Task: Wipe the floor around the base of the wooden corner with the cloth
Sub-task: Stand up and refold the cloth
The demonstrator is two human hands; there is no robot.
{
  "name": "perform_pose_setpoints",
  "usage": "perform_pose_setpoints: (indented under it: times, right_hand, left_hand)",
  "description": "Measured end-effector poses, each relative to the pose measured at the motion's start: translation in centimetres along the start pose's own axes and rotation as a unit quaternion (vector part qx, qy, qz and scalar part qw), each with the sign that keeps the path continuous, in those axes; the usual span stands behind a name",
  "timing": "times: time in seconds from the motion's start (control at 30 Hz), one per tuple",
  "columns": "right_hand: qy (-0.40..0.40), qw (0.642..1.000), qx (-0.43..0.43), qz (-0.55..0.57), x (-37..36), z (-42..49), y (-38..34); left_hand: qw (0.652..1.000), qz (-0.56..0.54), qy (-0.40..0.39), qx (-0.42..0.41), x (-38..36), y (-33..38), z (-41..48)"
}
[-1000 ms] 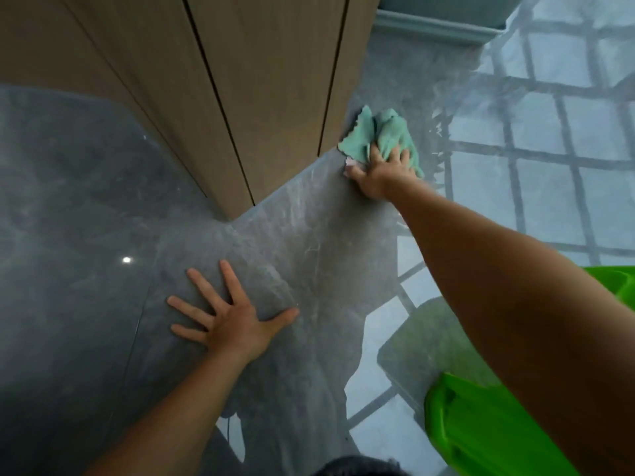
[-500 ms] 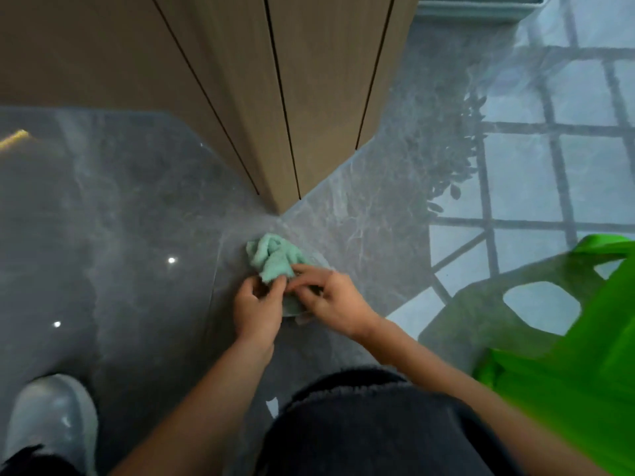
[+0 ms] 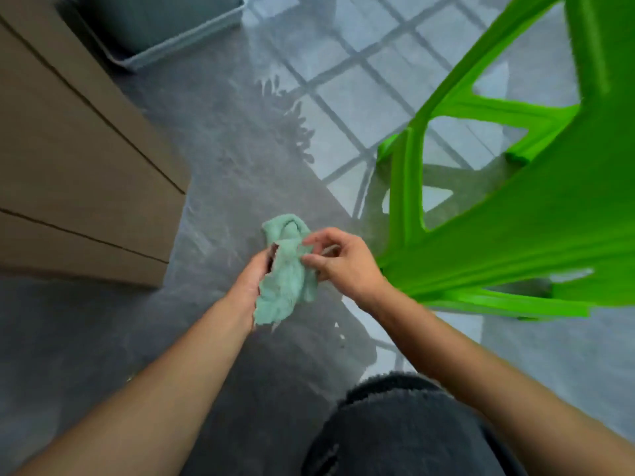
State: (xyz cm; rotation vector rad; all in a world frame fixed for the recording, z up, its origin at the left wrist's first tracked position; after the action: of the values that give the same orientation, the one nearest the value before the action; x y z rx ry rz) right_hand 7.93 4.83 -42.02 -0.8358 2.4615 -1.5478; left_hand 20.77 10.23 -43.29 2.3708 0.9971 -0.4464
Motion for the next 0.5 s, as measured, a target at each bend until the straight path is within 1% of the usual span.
perform_pose_setpoints:
  times: [0.03,0.07,0.1,0.13,0.17,0.2,0.23,0.3,0.37,0.4,0.5]
  right_hand:
    - [0.051,0.998,-0.013,-0.022,1.2,-1.8,-0.9]
    - [0.068,0.997,-0.047,-0.013,2.4,-3.9,-1.8]
    - [0.056,0.994,-0.088,0.039,3.4,-6.2,-3.0]
    - [0.035,0.985,-0.123,0.118,4.2,-8.6,-4.3]
    - [0.019,0.975,-0.134,0.178,5.0,-11.0,-5.7]
    - [0.031,0.972,-0.130,0.191,6.0,-13.5,-7.3]
    - [0.057,0.971,-0.127,0.192,7.2,-15.9,-9.0]
    - [0.102,0.963,-0.142,0.205,9.8,-20.3,-12.8]
    - [0.131,0.953,-0.150,0.226,13.1,-24.6,-17.2]
    - [0.142,0.950,-0.149,0.235,14.9,-26.4,-19.3]
    - [0.151,0.957,-0.105,0.225,20.9,-29.7,-25.0]
  left_hand:
    - [1.000,0.012,0.002,0.022,-0.8,-0.3,-1.6]
    - [0.998,0.017,-0.008,0.053,-1.8,-0.6,-3.5]
    - [0.996,0.020,-0.020,0.084,-3.0,-0.9,-5.8]
    - [0.993,0.032,-0.033,0.111,-4.6,-1.0,-8.2]
    - [0.989,0.062,-0.032,0.127,-6.1,-1.1,-10.5]
    - [0.986,0.093,-0.024,0.133,-7.7,-1.1,-12.9]
    - [0.986,0.105,-0.015,0.130,-9.3,-1.0,-15.3]
    - [0.990,0.092,0.001,0.108,-12.5,-0.5,-19.7]
    - [0.992,0.081,0.030,0.088,-16.1,0.4,-24.3]
    - [0.992,0.093,0.042,0.077,-17.8,0.9,-26.4]
    - [0.989,0.143,0.026,0.027,-24.0,2.9,-31.0]
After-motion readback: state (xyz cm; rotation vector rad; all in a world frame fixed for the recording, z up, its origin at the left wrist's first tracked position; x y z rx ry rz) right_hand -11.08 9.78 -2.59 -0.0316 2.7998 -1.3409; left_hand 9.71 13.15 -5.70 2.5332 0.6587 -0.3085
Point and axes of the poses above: each hand's wrist, its own z-axis towards the middle knuckle, its own x-axis out of the back of the hand, y = z × x, the point moved 1 cm from there along z, towards the middle knuckle, and after that the axes turned 3 degrees about z, right-handed, at the moved point
